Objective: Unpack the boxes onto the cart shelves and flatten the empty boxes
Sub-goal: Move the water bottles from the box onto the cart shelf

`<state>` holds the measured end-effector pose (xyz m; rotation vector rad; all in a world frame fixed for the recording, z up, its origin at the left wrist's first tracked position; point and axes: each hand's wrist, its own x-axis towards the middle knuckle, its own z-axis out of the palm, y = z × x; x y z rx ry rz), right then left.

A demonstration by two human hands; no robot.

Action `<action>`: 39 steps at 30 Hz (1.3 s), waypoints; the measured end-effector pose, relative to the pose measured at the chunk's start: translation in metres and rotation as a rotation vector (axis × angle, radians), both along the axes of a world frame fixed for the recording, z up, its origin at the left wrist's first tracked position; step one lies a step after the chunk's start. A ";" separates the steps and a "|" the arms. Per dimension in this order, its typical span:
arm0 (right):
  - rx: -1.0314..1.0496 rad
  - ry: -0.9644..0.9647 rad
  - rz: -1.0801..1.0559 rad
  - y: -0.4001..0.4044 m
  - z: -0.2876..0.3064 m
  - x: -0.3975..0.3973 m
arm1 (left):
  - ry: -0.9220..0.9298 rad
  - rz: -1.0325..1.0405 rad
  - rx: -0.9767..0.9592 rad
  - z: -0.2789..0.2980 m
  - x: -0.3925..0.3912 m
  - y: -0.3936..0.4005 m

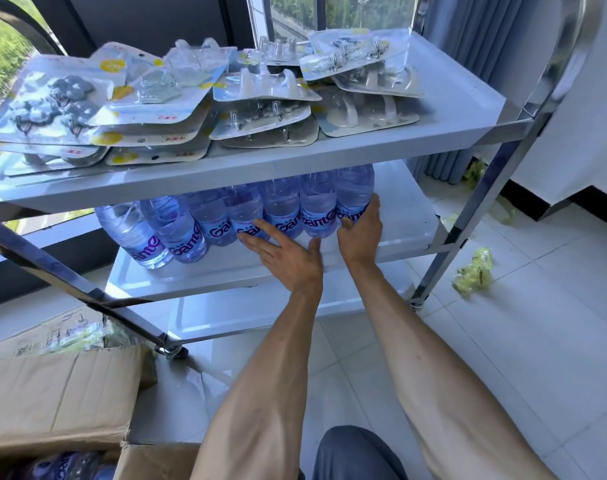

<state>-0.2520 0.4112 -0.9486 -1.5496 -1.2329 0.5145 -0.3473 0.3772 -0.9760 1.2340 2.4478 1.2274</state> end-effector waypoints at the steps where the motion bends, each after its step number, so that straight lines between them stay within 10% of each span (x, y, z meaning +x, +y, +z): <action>1: -0.007 0.013 0.021 0.002 0.000 0.001 | 0.004 -0.002 0.000 -0.001 0.000 0.000; 26: 0.019 -0.213 -0.100 -0.104 -0.032 -0.052 | -0.126 -0.166 0.205 0.005 -0.064 -0.069; 39: -0.029 -0.123 0.468 -0.237 -0.034 -0.272 | -0.094 0.477 0.024 -0.020 -0.293 -0.253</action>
